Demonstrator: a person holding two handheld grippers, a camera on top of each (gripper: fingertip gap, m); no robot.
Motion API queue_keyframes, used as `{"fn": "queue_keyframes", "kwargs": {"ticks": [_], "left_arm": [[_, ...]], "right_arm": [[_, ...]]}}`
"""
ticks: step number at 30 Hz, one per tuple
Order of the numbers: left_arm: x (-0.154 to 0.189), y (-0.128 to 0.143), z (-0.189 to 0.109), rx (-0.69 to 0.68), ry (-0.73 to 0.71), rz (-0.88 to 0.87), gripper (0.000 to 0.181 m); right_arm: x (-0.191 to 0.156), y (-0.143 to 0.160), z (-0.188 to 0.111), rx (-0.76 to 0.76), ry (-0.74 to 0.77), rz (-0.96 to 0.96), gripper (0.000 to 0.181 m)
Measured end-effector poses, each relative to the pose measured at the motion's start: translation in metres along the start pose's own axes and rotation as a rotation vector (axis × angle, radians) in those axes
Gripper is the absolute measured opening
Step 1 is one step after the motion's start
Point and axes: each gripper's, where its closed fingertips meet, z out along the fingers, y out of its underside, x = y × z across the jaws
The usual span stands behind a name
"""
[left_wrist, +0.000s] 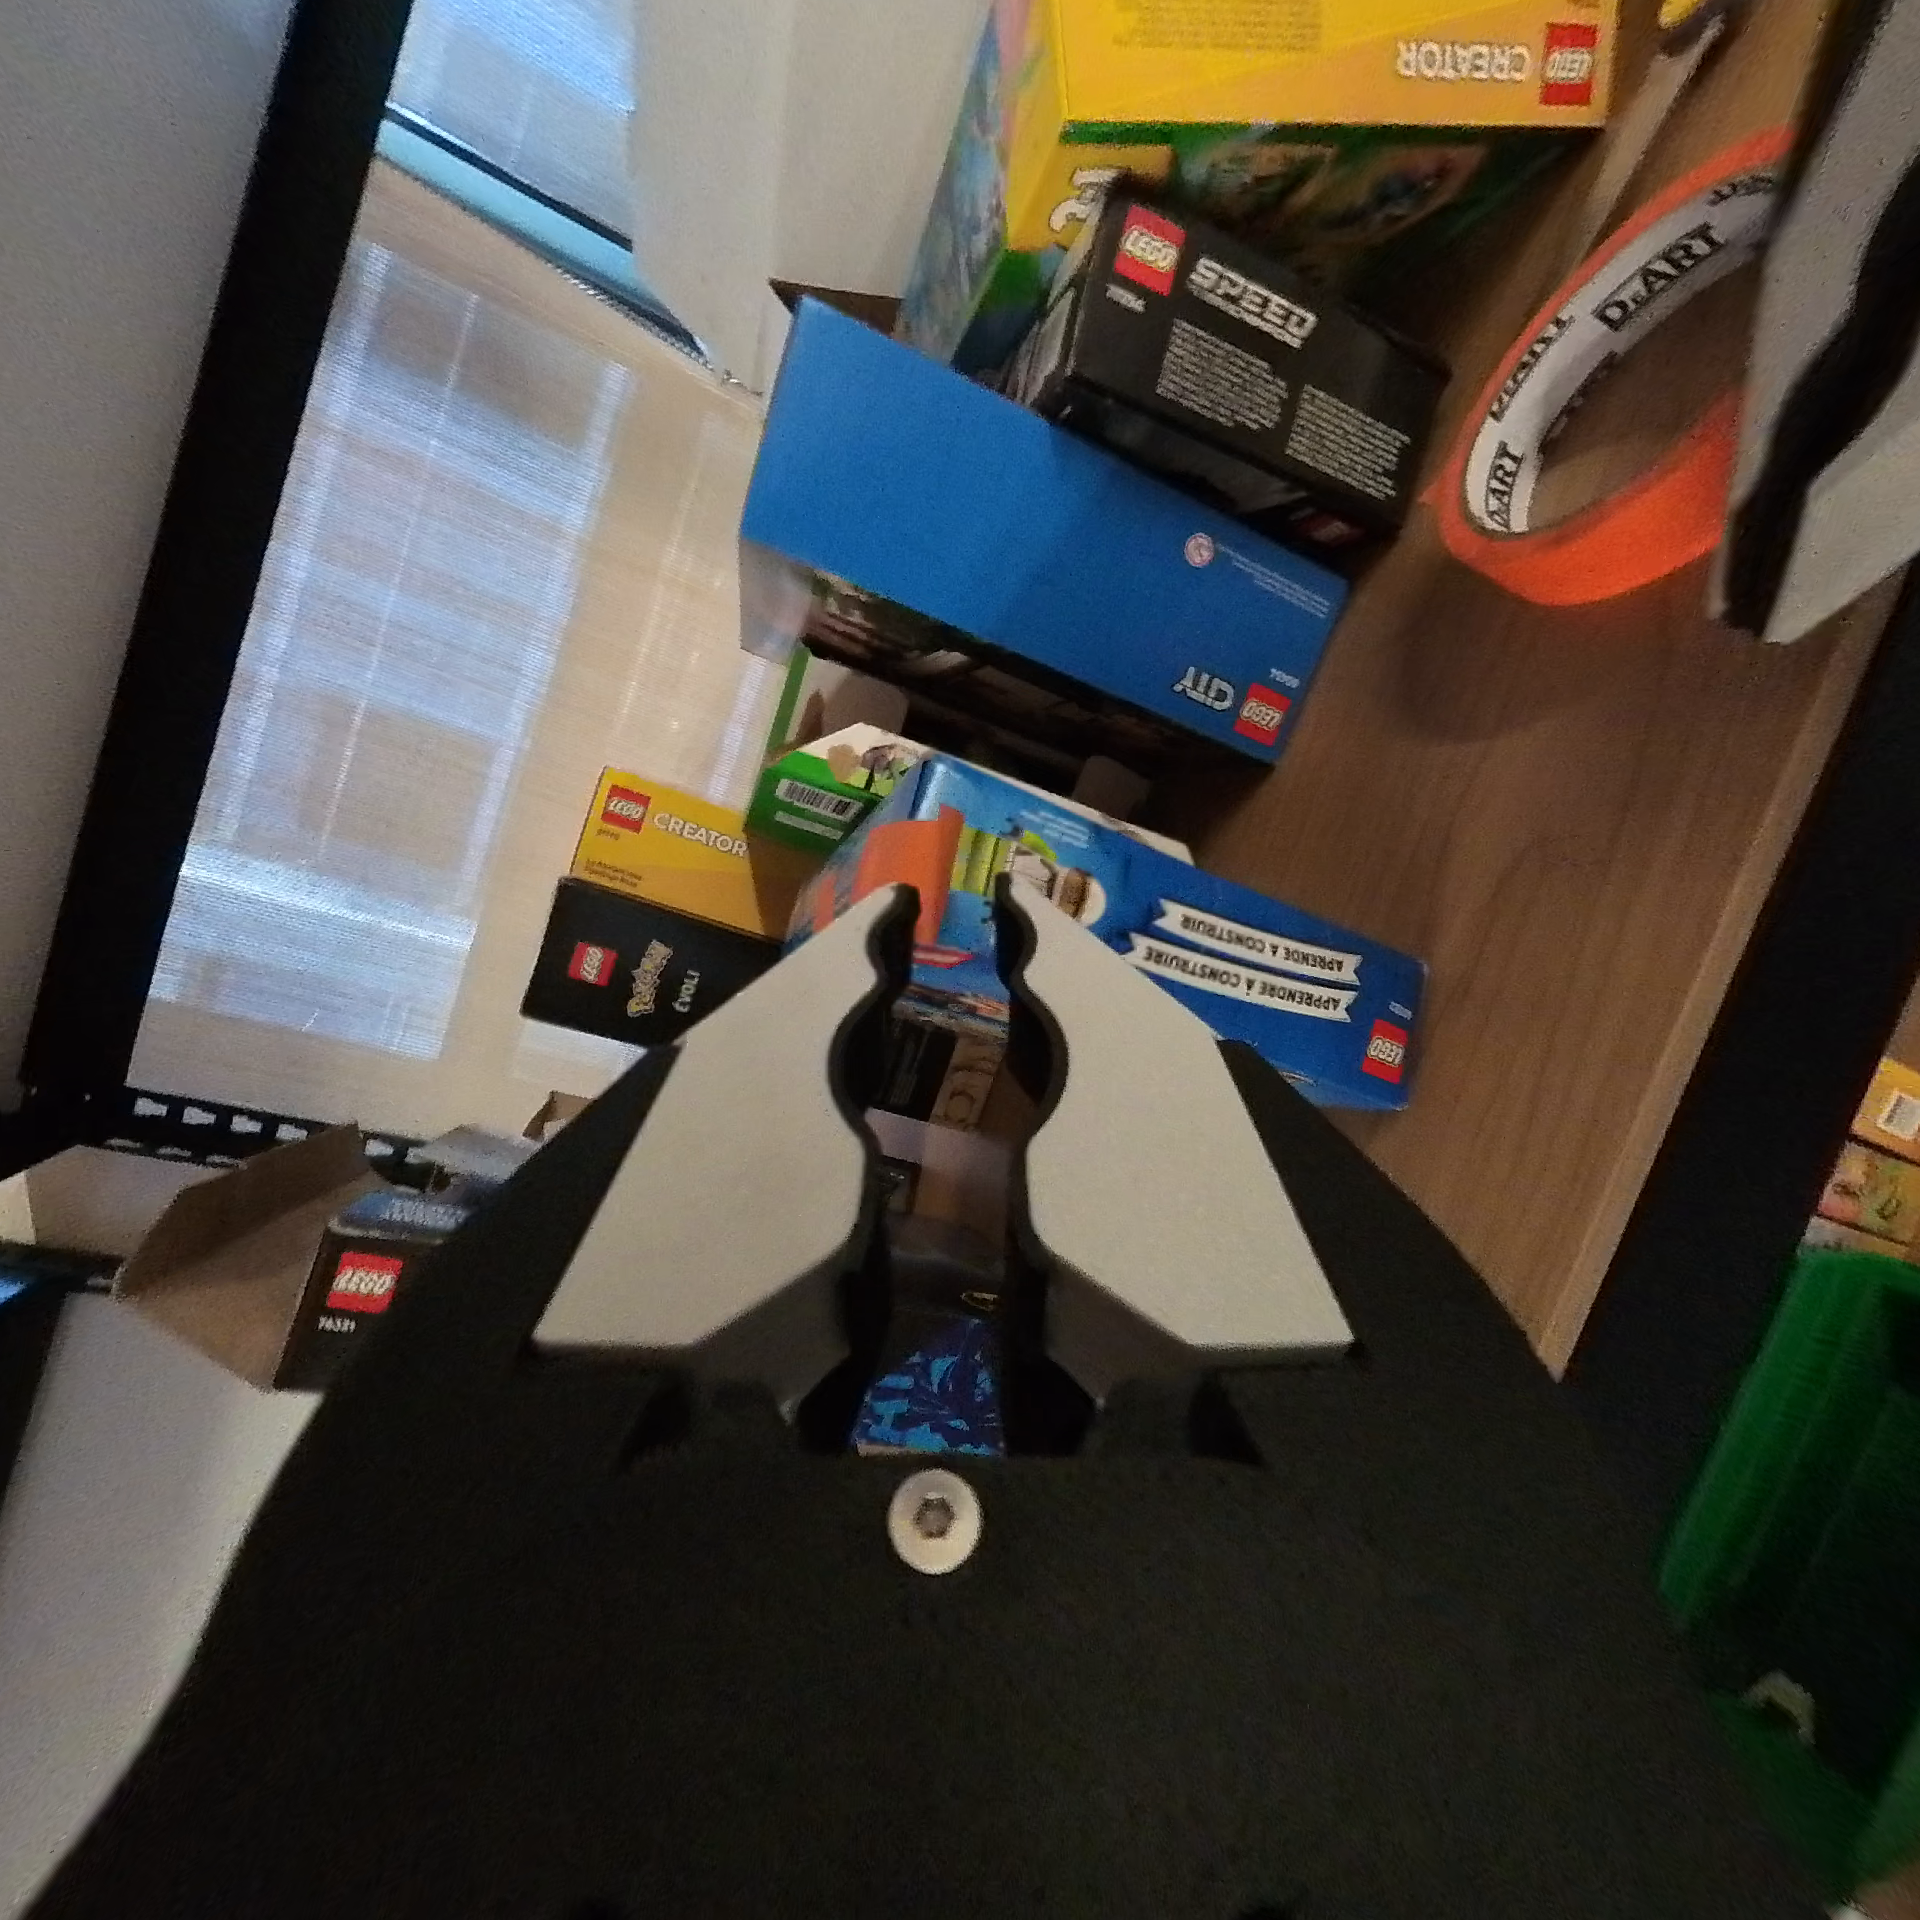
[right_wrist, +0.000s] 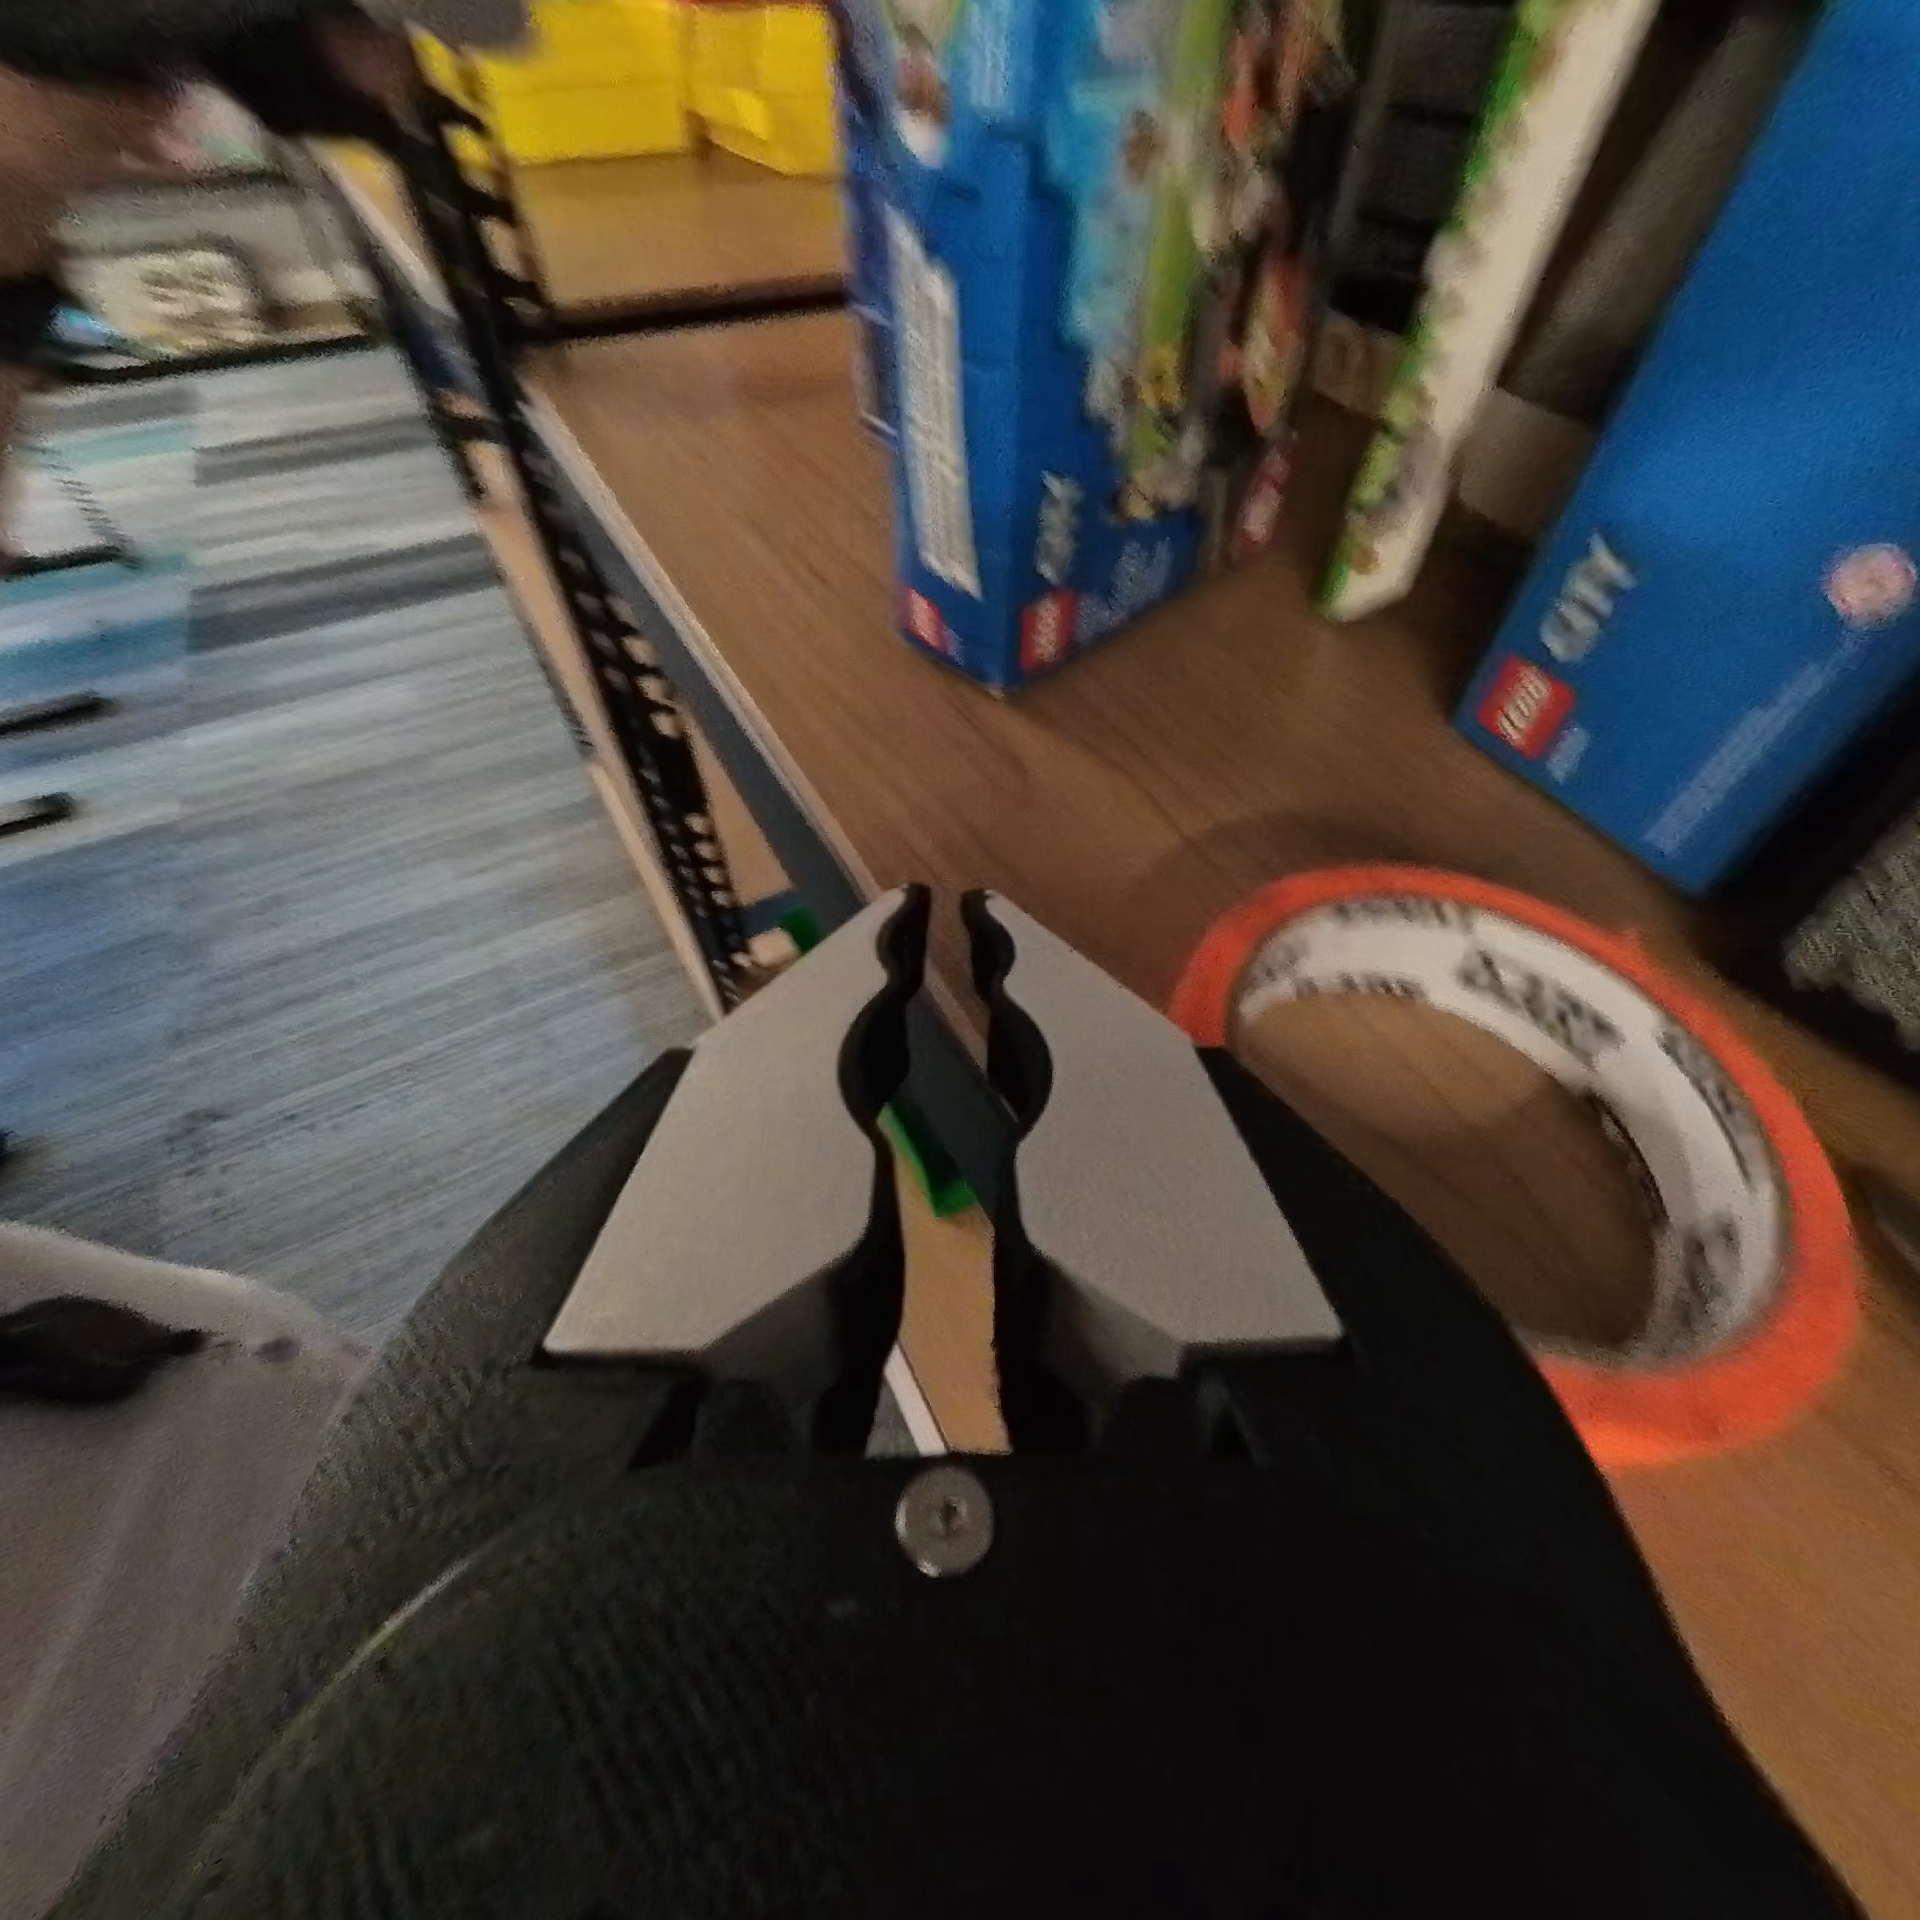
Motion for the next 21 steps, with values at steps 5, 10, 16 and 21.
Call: {"fn": "queue_keyframes", "kwargs": {"ticks": [5,10,16,21], "left_arm": [[-0.002,-0.002,0.002,-0.045,0.006,0.085,0.000],[-0.015,-0.004,0.004,-0.101,0.009,0.105,0.000],[-0.029,-0.005,0.007,-0.108,0.015,0.039,0.000],[-0.032,-0.004,0.010,-0.122,0.032,0.054,0.000]], "right_arm": [[-0.008,-0.081,0.011,0.126,-0.104,-0.316,0.052],[-0.002,-0.140,0.032,0.175,-0.145,-0.573,0.060],[-0.001,-0.155,0.058,0.194,-0.184,-0.673,0.050],[0.000,-0.156,0.062,0.212,-0.168,-0.707,0.045]]}}
